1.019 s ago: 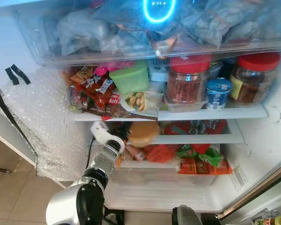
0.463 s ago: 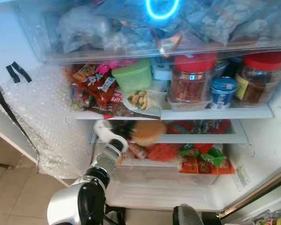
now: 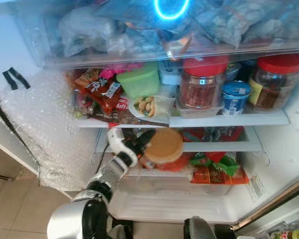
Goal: Restocking fridge
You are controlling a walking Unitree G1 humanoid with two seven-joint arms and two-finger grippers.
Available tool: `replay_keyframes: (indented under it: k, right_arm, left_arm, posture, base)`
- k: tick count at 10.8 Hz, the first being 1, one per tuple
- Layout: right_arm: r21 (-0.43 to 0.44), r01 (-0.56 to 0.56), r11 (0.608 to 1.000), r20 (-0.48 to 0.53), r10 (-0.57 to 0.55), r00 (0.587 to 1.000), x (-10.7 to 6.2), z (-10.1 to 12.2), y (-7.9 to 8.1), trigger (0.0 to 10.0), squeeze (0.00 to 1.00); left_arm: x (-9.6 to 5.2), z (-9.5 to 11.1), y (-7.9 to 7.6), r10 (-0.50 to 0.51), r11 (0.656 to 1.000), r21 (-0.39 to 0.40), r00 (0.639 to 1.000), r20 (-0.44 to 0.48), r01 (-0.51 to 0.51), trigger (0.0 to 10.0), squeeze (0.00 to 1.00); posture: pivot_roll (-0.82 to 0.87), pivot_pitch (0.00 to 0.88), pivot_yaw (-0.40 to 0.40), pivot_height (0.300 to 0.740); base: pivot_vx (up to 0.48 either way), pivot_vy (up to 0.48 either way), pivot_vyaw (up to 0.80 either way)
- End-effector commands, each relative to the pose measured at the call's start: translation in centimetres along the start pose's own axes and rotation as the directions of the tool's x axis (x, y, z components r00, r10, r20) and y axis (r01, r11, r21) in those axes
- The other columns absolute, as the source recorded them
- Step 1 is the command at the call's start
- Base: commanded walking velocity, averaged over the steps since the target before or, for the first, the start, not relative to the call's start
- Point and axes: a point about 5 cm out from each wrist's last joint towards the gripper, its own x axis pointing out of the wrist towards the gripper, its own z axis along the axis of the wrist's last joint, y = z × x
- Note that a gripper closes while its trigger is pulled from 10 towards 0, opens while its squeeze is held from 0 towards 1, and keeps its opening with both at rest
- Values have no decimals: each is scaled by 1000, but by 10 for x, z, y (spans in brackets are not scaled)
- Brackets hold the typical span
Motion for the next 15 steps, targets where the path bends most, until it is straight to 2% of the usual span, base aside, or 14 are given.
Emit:
replay_keyframes:
  k: [1,5,8,12,15]
  right_arm:
    - [2,-5,1000,6,5,1000,0,0,3,10000,0]
    - [4,-1,1000,8,1,1000,0,0,2,10000,0]
    - [4,4,1000,1,-4,1000,-1,-3,0,10000,0]
    - [-6,2,1000,-4,-3,1000,-3,-8,-1,10000,0]
    - [-19,-3,1000,-6,2,1000,-4,-10,-1,10000,0]
  left_arm:
    - [-5,4,9,58,998,21,998,18,-59,10000,0]
    - [1,5,7,164,985,-72,982,92,-158,10000,0]
    - [5,8,5,238,969,-103,964,118,-227,10000,0]
    - [18,21,-9,309,951,-94,930,198,-296,10000,0]
    - [20,26,-11,357,933,-142,903,241,-331,10000,0]
  posture:
    - [-256,20,126,646]
    - [-292,46,122,646]
    - [-314,75,114,646]
    - [-337,113,104,646]
    - [-334,121,101,646]
  base:
    - [0,0,0]
    - [0,0,0]
    - [0,0,0]
    - [0,0,0]
    - [0,0,0]
